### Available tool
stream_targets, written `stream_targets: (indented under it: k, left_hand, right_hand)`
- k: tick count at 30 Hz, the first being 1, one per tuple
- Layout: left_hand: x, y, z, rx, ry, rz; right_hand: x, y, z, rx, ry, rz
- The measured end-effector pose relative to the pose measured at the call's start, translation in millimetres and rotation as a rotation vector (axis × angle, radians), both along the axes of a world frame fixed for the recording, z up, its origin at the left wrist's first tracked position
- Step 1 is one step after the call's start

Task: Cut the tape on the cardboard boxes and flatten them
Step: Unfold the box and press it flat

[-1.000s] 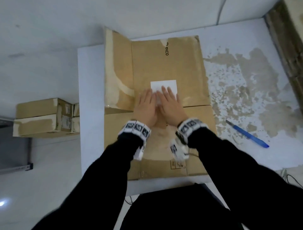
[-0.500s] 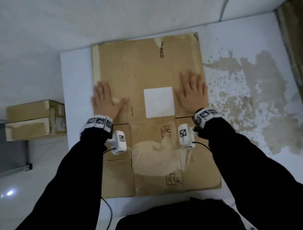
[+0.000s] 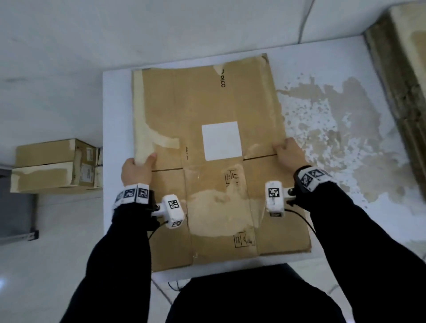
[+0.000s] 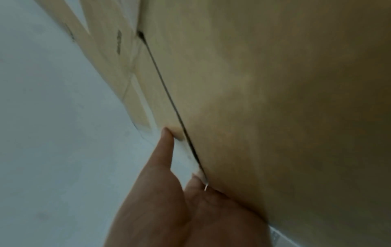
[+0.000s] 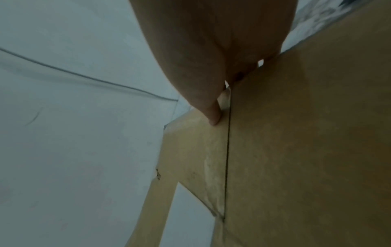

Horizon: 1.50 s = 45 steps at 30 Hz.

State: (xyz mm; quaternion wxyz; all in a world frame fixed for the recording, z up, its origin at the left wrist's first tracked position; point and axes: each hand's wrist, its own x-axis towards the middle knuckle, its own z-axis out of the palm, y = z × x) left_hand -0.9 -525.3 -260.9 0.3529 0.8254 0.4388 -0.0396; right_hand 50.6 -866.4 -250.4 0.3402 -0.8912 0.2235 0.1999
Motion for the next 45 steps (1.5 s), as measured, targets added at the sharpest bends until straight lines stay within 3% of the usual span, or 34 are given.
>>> stream_targets:
  k: [5, 10, 16, 22, 26, 32, 37, 41, 43, 45]
  left_hand:
    - [-13, -12, 19, 0.077, -0.188, -0.032]
    - [-21, -48, 68, 0.093, -0.383, -0.049]
    - [3, -168, 124, -0.044, -0.587, -0.117]
    - [58, -356, 117, -0.273, -0.665, -0.157]
    - [86, -487, 101, -0.324, -0.606, -0.184]
    - [126, -624, 78, -0.38, -0.403, -0.142]
    - [145, -662, 55, -0.354, -0.285, -0.121]
    - [150, -669, 49, -0.324, -0.317, -0.127]
    - [146, -672, 49, -0.322, -0.274, -0.31]
    - [141, -675, 51, -0.198, -0.078, -0.57]
  right_hand:
    - [-10, 1, 19, 0.016, -0.169, 0.045]
    - [-12, -48, 71, 0.083, -0.336, 0.079]
    - [4, -192, 125, 0.072, -0.497, 0.037]
    - [41, -391, 144, 0.041, -0.534, -0.064]
    - [61, -511, 142, -0.041, -0.522, -0.187]
    - [100, -619, 124, -0.237, -0.408, -0.086]
    - [116, -641, 98, -0.361, -0.219, 0.054]
    - [104, -618, 78, -0.41, -0.109, 0.065]
    - [99, -604, 67, -0.342, 0.004, 0.174]
    - [92, -593, 59, -0.273, 0.122, 0.232]
